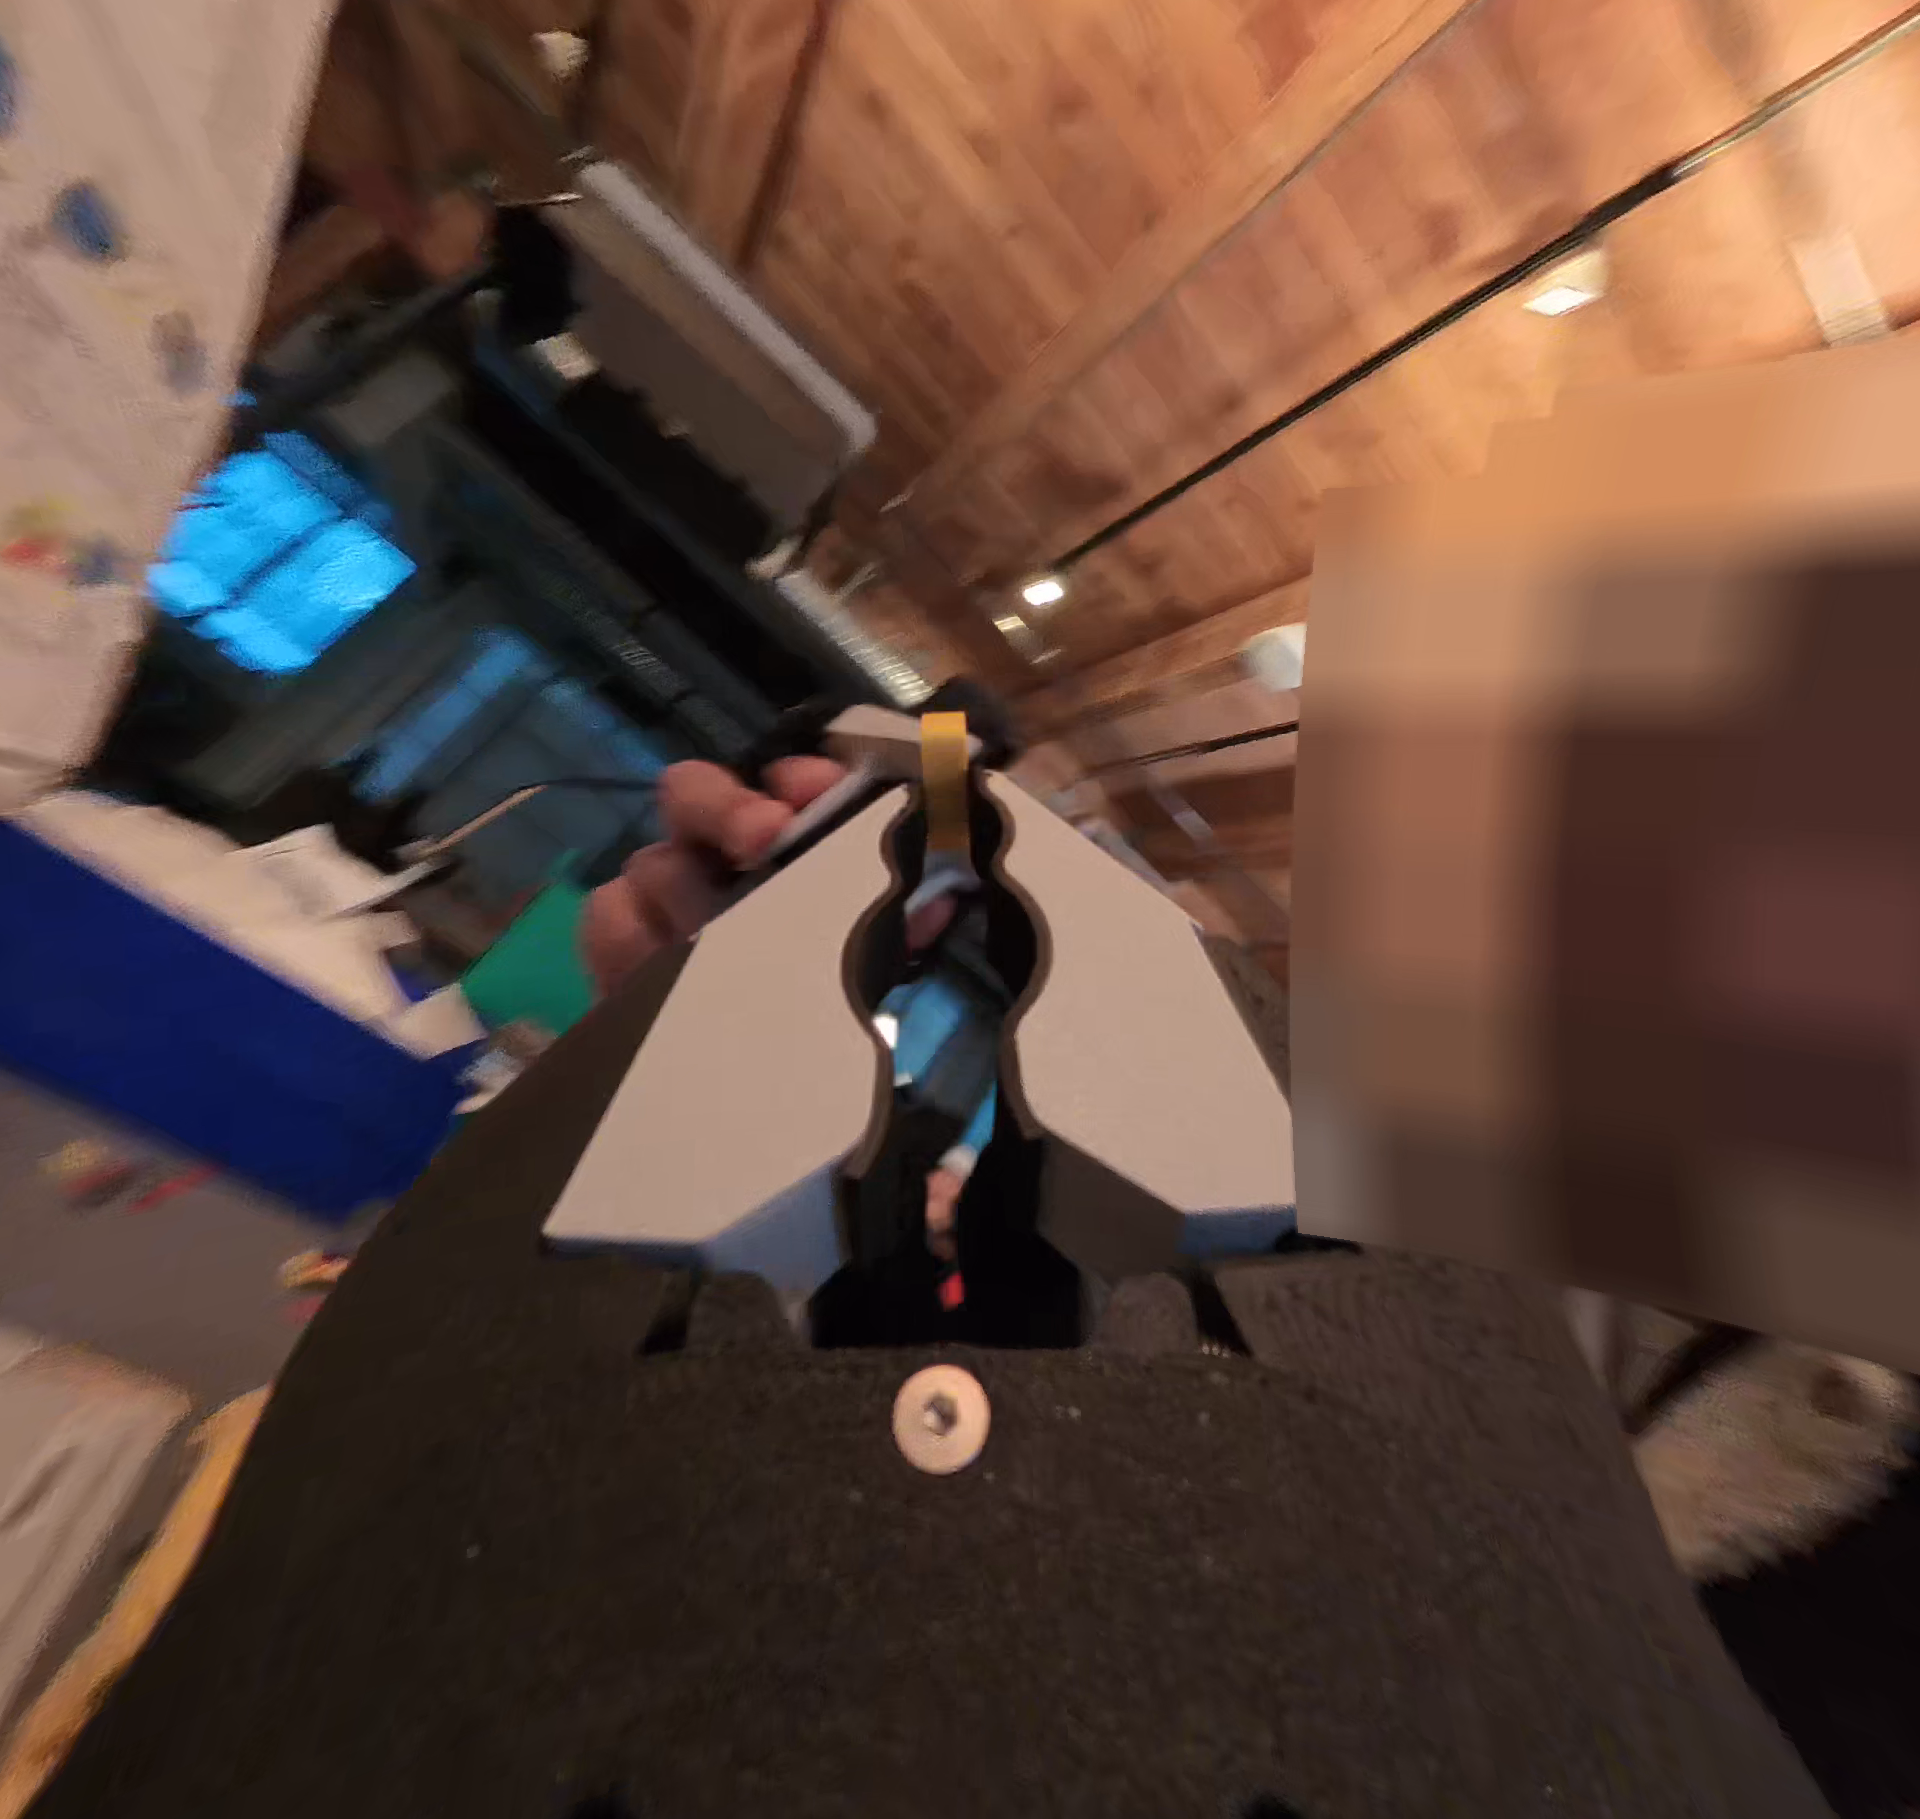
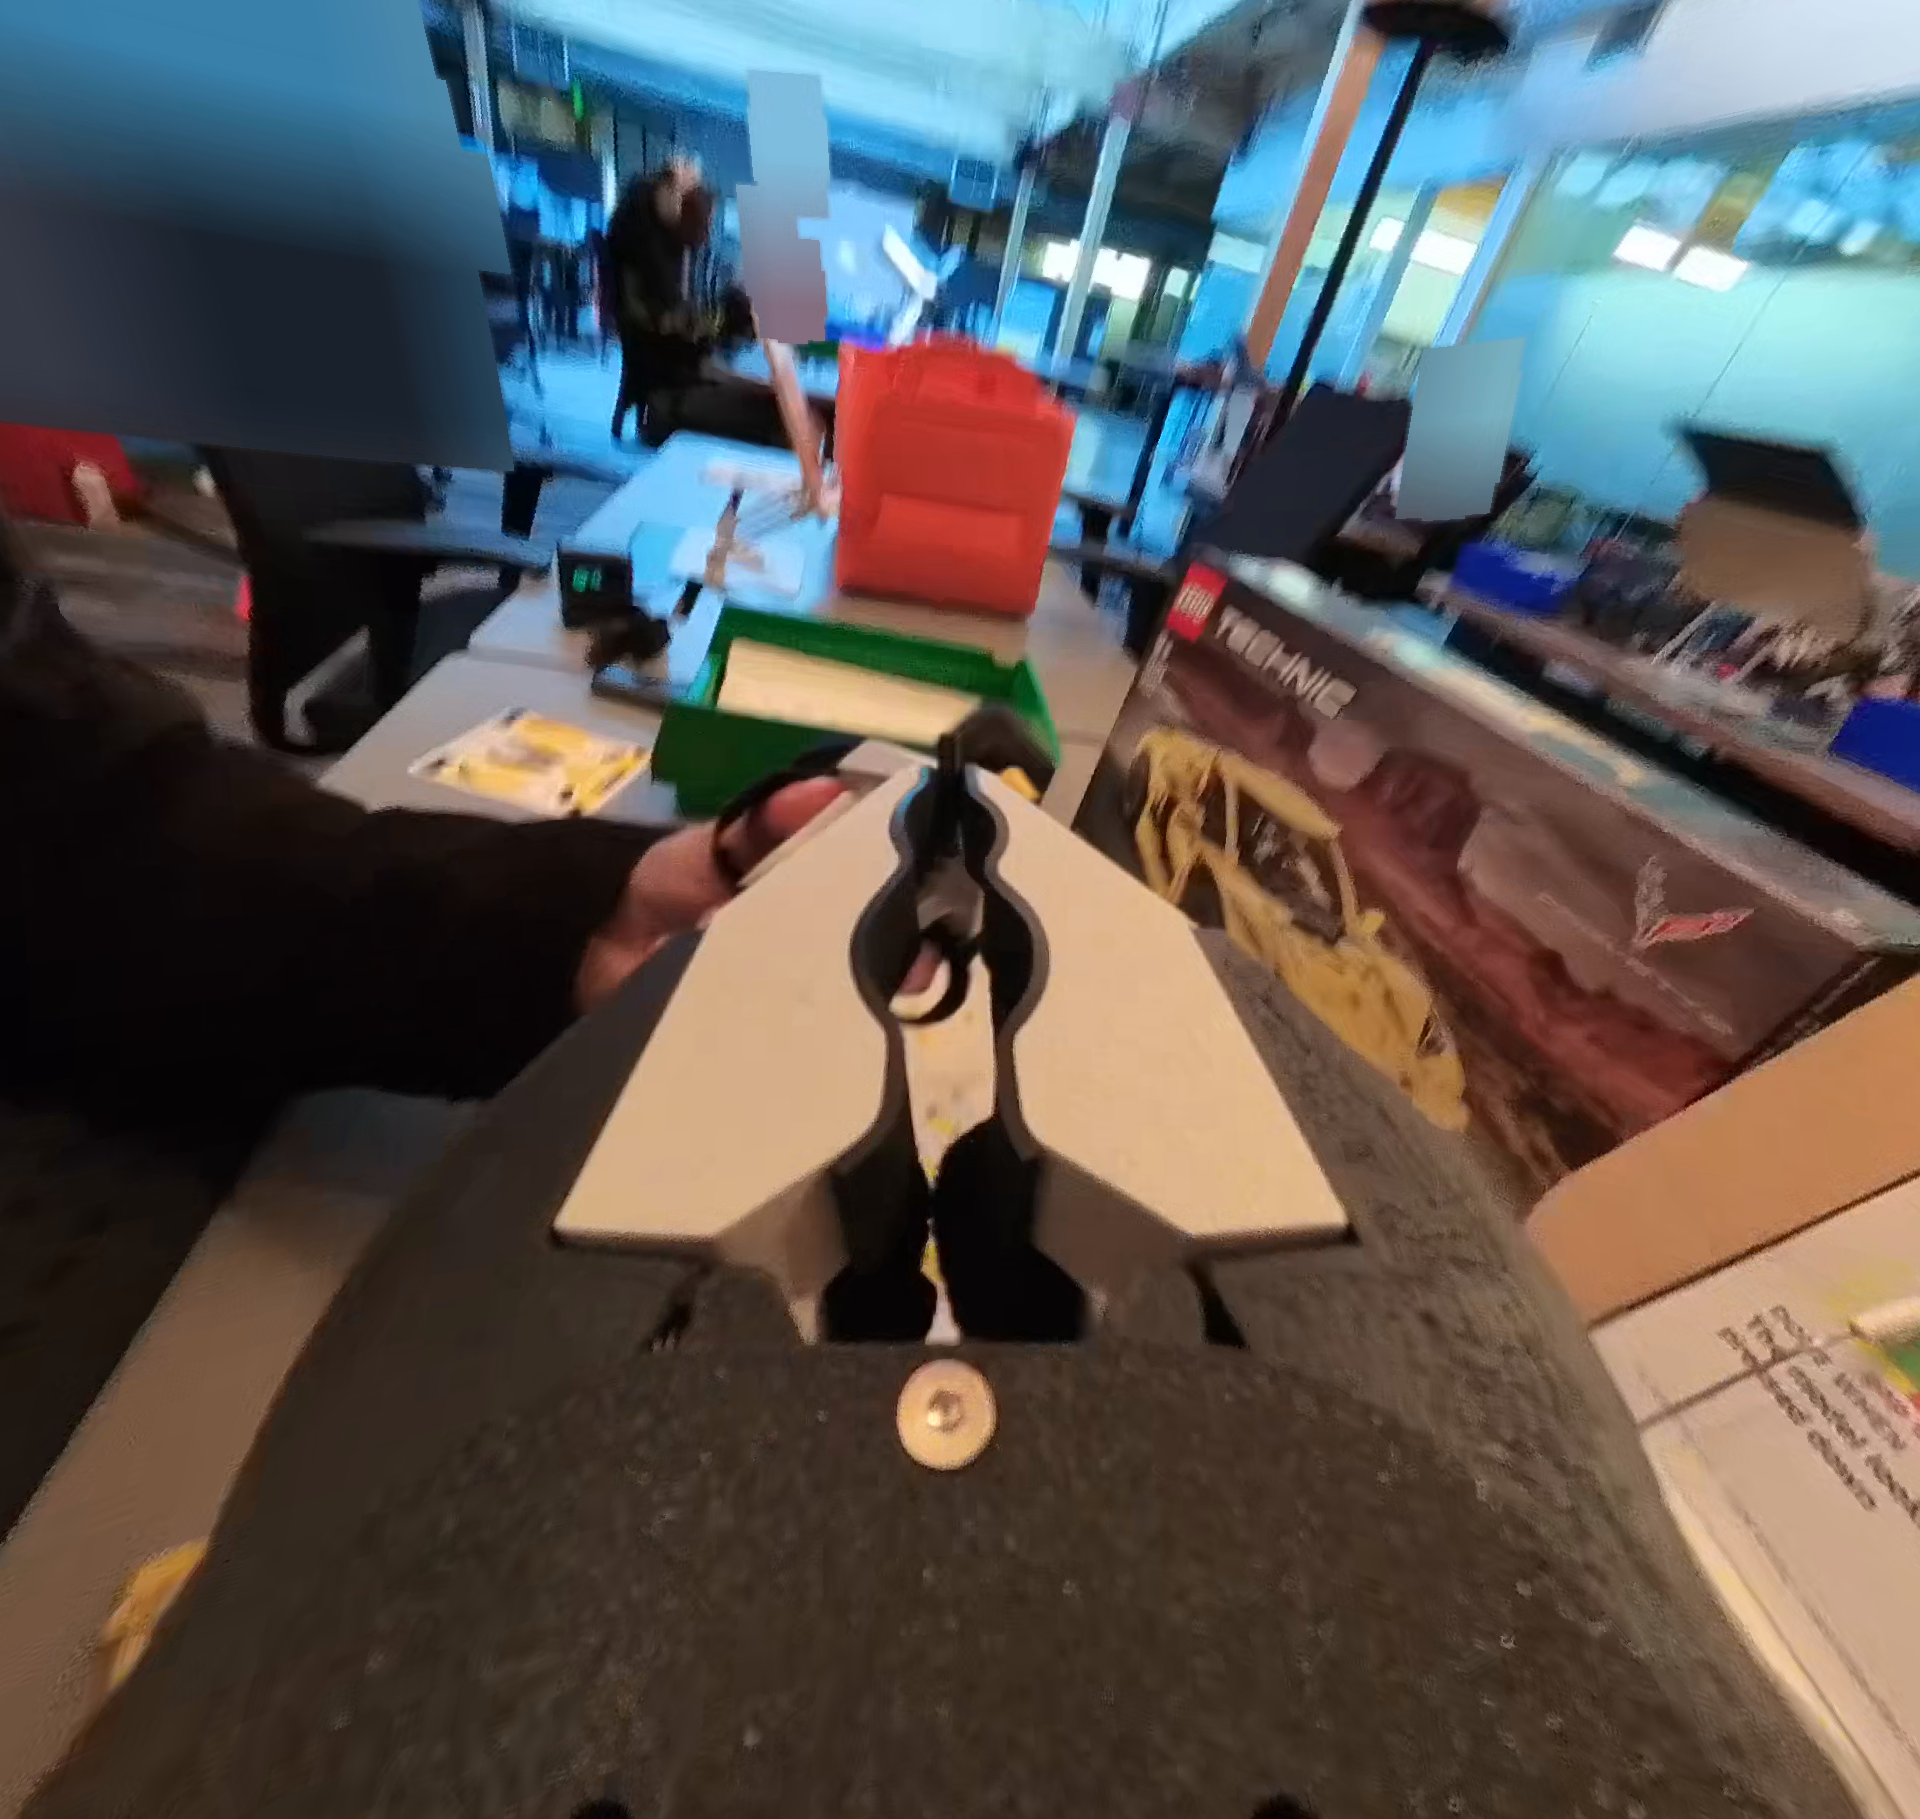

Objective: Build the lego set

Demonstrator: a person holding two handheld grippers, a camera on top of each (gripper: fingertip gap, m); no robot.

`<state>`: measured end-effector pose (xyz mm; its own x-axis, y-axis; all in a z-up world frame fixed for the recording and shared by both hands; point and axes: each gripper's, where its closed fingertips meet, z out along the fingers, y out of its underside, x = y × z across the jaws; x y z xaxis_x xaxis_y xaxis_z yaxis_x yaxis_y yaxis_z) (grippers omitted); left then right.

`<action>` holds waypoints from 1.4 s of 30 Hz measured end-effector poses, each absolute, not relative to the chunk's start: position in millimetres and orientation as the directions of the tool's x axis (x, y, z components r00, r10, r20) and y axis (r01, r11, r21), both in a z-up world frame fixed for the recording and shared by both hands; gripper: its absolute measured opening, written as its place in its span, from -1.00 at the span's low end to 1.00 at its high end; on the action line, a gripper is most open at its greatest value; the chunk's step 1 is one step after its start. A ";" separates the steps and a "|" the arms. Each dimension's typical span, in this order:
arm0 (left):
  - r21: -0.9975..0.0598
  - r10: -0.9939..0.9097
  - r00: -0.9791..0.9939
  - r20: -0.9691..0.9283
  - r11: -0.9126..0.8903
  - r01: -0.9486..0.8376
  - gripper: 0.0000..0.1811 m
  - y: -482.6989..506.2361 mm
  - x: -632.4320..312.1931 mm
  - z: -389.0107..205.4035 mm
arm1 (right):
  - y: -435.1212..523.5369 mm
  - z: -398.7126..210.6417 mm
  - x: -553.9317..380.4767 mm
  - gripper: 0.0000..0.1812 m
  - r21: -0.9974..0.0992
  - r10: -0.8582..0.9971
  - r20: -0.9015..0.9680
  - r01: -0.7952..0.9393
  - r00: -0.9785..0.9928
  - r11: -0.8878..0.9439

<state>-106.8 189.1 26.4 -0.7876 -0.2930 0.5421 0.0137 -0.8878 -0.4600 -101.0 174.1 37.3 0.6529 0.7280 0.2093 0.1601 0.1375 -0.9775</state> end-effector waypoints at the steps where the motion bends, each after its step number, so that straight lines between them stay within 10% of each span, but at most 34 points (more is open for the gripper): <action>1: -0.488 -0.343 -0.742 0.576 -0.872 0.025 -0.92 191.1 -101.1 21.2 | 170.0 28.9 -104.7 -0.97 -0.971 0.745 0.207 0.229 0.634 0.075; 8: -0.621 -0.561 -0.620 0.548 -0.770 0.148 -0.93 210.5 -114.8 25.9 | 17.8 -145.3 -105.1 -0.97 -0.440 0.887 -0.077 0.783 0.455 -0.440; 15: -0.742 -0.611 -0.659 0.439 -0.660 0.118 -0.92 165.2 -104.3 27.7 | -34.5 -243.9 -97.2 -0.96 -0.605 0.820 0.061 0.674 0.570 -0.424; 34: -0.719 -0.488 -0.759 0.431 -0.694 0.038 -0.92 146.1 -104.2 21.2 | -34.2 -245.4 -89.3 -0.95 -0.692 0.765 0.096 0.595 0.637 -0.409; 42: -0.742 -0.239 -0.896 0.375 -0.656 -0.135 -0.92 88.2 -114.6 23.7 | 61.6 -13.3 -68.3 -0.96 -0.833 0.512 0.528 0.529 0.678 0.159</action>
<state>-114.6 88.2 23.7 -0.8956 -0.2393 0.3751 -0.1354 -0.6565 -0.7421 -68.3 61.6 -13.3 0.6777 0.5117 0.5280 0.5292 0.1592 -0.8334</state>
